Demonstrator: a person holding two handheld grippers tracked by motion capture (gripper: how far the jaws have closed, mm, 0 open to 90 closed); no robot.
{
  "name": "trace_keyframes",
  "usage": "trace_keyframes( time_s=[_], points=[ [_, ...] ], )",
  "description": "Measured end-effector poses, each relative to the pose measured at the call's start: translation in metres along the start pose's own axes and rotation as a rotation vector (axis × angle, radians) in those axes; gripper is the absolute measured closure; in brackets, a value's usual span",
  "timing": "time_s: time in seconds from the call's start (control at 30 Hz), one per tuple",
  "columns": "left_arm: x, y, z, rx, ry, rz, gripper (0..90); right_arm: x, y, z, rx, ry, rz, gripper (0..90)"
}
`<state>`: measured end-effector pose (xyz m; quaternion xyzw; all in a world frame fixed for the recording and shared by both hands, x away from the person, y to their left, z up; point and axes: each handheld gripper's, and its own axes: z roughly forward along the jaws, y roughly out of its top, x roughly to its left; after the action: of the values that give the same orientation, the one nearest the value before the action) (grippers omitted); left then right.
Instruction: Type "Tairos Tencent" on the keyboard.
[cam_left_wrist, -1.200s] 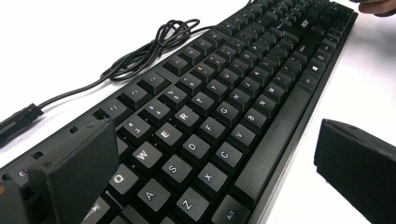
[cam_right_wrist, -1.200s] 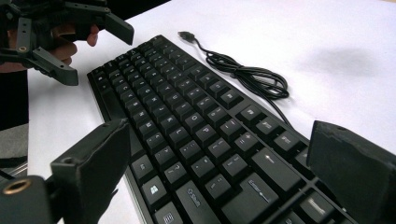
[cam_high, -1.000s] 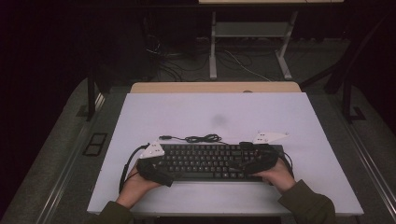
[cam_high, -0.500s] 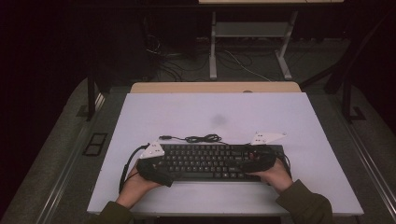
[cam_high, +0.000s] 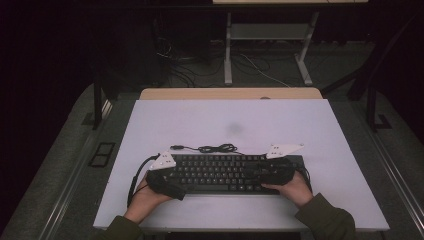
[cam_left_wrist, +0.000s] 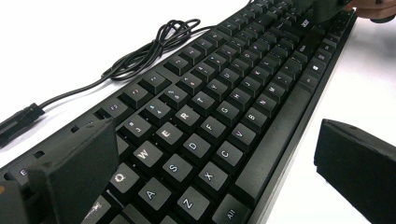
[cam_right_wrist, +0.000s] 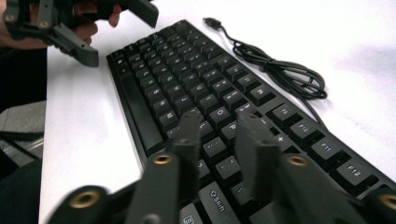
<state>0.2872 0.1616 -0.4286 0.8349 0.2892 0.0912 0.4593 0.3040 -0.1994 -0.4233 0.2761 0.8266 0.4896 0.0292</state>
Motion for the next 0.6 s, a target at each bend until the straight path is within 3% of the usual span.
trace_keyframes(
  time_s=[0.17, 0.27, 0.6],
  points=[
    [-0.0004, 0.0, 0.0003, 0.0, 0.0, 0.0, 0.0, 0.0015, -0.0021, 0.003, 0.027, 0.015, -0.021, 85.6],
    [-0.0005, 0.0, 0.0003, 0.0, 0.0, 0.0, 0.0, 0.002, -0.0028, 0.0041, 0.035, 0.017, -0.023, 89.2],
    [-0.0008, 0.0, -0.0001, -0.001, 0.0, 0.0, 0.0, 0.0007, -0.0061, 0.0076, 0.109, 0.008, 0.009, 89.3]
  ],
)
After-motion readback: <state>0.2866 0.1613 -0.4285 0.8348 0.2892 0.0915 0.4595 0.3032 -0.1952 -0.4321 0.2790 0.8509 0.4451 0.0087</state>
